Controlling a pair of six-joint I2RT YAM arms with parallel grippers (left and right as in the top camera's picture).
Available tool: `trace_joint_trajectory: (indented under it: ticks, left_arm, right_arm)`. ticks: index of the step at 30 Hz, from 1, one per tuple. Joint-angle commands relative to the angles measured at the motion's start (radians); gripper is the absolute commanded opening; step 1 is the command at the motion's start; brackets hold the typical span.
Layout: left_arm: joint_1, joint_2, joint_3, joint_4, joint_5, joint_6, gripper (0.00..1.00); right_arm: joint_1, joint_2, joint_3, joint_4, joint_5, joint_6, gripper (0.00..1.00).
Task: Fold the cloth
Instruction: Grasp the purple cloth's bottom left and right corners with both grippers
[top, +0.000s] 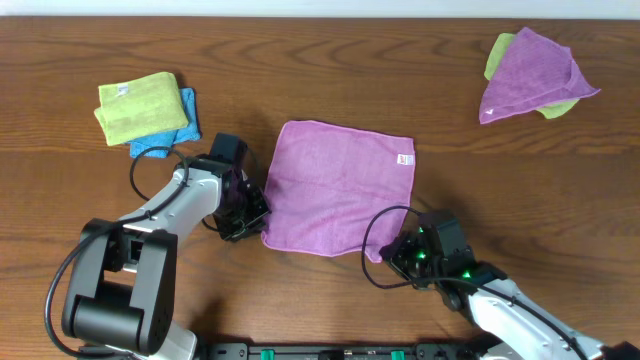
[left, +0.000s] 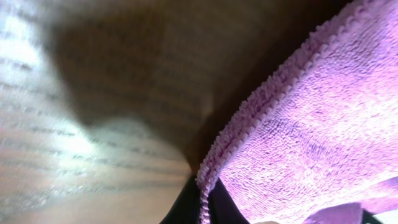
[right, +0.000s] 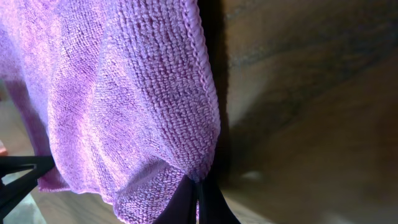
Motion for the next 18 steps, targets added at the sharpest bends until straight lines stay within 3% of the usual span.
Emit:
trace_joint_trajectory:
  ticks: [1, 18]
  left_arm:
    - [0.003, 0.009, -0.009, -0.038, 0.004, 0.055, 0.06]
    - [0.002, 0.008, -0.009, -0.132, 0.111, 0.089, 0.06]
  right_arm:
    - [0.007, -0.042, -0.022, -0.028, 0.01, -0.022, 0.01]
    - [0.006, -0.336, -0.01, -0.323, 0.027, -0.026, 0.01]
